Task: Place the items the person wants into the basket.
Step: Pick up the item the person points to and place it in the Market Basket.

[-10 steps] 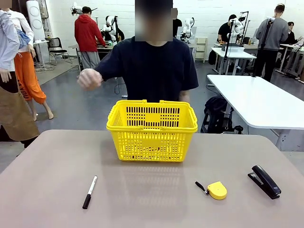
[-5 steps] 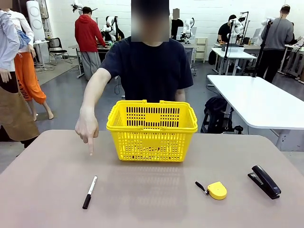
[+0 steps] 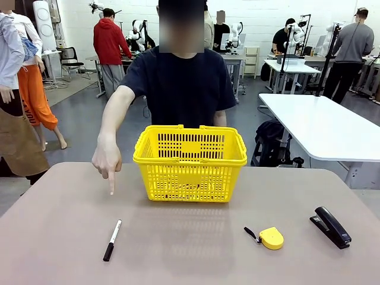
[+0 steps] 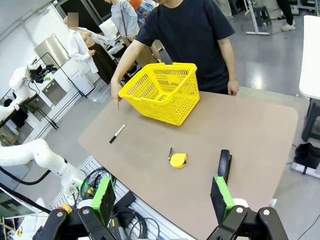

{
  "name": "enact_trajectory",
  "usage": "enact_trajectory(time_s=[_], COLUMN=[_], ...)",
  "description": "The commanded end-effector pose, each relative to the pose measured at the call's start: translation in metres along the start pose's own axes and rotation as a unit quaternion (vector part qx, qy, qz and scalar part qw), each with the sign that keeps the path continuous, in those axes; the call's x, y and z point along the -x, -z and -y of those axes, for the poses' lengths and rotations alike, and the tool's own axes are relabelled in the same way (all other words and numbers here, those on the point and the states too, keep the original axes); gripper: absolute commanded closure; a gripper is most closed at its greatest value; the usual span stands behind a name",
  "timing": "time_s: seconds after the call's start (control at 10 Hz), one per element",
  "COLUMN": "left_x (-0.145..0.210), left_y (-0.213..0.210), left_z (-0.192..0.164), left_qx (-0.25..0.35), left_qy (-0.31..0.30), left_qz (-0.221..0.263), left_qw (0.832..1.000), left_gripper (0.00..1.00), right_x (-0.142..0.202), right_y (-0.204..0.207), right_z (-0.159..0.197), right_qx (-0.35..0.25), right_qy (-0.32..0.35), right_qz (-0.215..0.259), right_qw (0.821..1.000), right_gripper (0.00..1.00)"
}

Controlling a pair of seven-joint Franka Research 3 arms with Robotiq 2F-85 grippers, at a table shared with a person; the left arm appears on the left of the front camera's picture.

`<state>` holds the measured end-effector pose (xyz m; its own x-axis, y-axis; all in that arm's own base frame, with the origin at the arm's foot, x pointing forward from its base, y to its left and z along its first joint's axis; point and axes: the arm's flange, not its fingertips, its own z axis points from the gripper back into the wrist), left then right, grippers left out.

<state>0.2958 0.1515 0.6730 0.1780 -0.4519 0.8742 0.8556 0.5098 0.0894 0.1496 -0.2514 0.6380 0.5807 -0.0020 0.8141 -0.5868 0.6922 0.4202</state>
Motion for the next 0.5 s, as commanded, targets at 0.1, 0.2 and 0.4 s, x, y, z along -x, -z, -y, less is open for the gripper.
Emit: enact_trajectory(time_s=[0.1, 0.2, 0.4], left_x=[-0.029, -0.059, -0.093], left_y=[0.022, 0.051, 0.11], left_z=[0.025, 0.044, 0.086], left_qx=[0.036, 0.085, 0.026], left_qy=[-0.012, -0.049, -0.142], left_qz=[-0.061, -0.146, -0.268], left_qw=[0.997, 0.984, 0.953], left_gripper=[0.0, 0.0, 0.0], right_x=[-0.002, -0.002, -0.002], right_y=[0.001, 0.001, 0.001], right_z=[0.0, 0.0, 0.0], right_qx=[-0.008, -0.008, -0.008], right_qy=[-0.005, -0.005, -0.005], right_qz=[0.008, 0.008, 0.008], right_qw=[1.0, 1.0, 1.0], right_gripper=[0.0, 0.0, 0.0])
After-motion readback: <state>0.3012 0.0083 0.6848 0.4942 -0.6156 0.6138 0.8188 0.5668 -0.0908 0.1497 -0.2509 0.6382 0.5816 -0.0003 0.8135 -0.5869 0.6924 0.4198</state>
